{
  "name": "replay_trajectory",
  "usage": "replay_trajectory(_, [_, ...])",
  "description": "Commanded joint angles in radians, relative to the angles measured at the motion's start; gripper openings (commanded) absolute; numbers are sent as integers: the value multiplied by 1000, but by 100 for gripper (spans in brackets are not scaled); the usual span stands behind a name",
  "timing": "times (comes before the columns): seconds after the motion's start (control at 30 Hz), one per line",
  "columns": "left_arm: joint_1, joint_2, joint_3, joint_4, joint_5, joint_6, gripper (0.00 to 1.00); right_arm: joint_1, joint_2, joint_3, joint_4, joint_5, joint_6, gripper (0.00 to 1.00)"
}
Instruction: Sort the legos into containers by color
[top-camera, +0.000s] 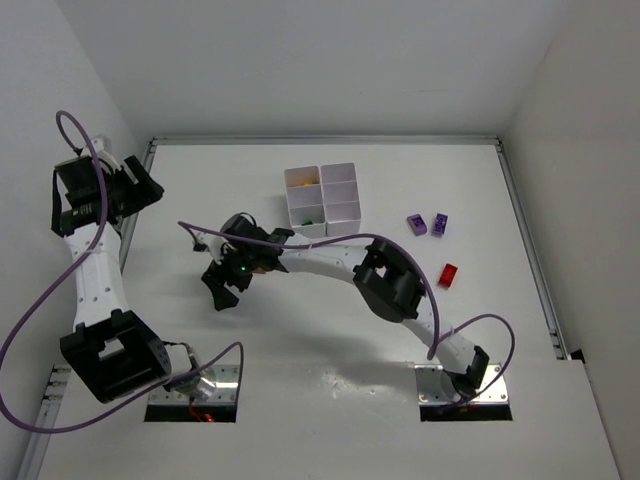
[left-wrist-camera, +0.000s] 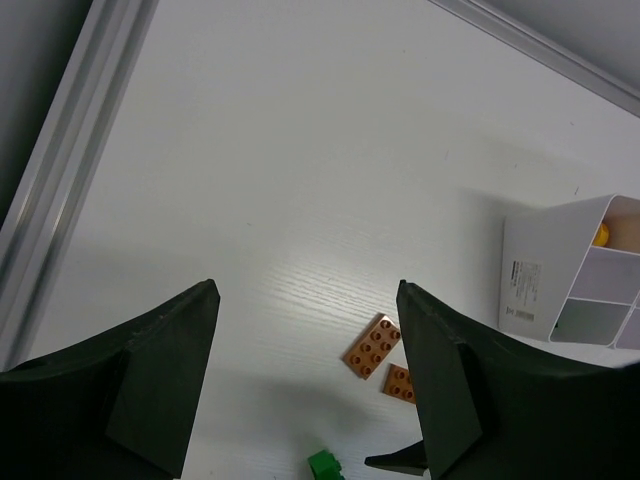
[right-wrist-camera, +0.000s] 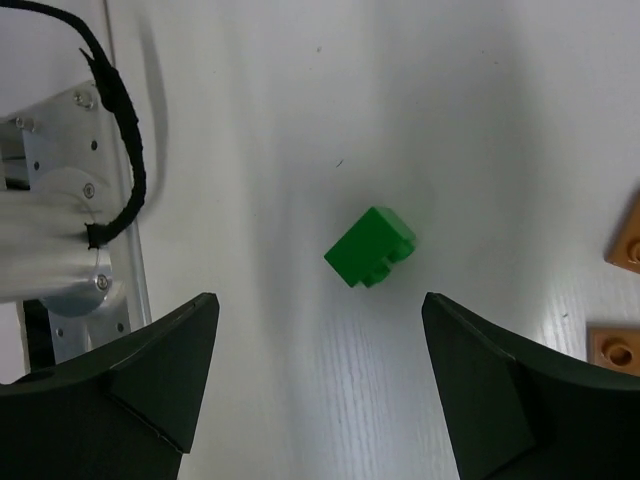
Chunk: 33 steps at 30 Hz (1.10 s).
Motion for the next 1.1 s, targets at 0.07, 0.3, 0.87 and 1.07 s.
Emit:
replay_trajectory(0.07, [10,-25,-3,-6,-14,23,78,15,52,69,59,62,101,82])
replay_trajectory(0.3, [10,-34,-3,-6,-14,23,78,24,90,99,59,197,135,78])
replay_trajectory(0.87, [10,-34,-12,-15,-3,41,79,34,112,87,71,162,135,23])
replay_trajectory(1.07, [-35,-34,-55,5,46,75,79,-20,-44,14,30,194,83,0])
